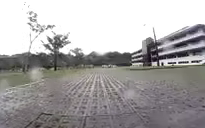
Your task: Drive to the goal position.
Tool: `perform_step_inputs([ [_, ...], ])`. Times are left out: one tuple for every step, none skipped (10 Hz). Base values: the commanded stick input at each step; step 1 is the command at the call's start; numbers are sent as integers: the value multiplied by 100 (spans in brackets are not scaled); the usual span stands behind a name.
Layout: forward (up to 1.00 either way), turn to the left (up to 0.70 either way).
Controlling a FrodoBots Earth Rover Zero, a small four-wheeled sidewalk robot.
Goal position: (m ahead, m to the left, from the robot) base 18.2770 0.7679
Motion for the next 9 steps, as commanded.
perform_step_inputs([
  [70, 0],
  [70, 0],
  [70, 0],
  [70, 0],
  [70, 0],
  [70, 0],
  [70, 0],
  [70, 0],
  [70, 0],
])
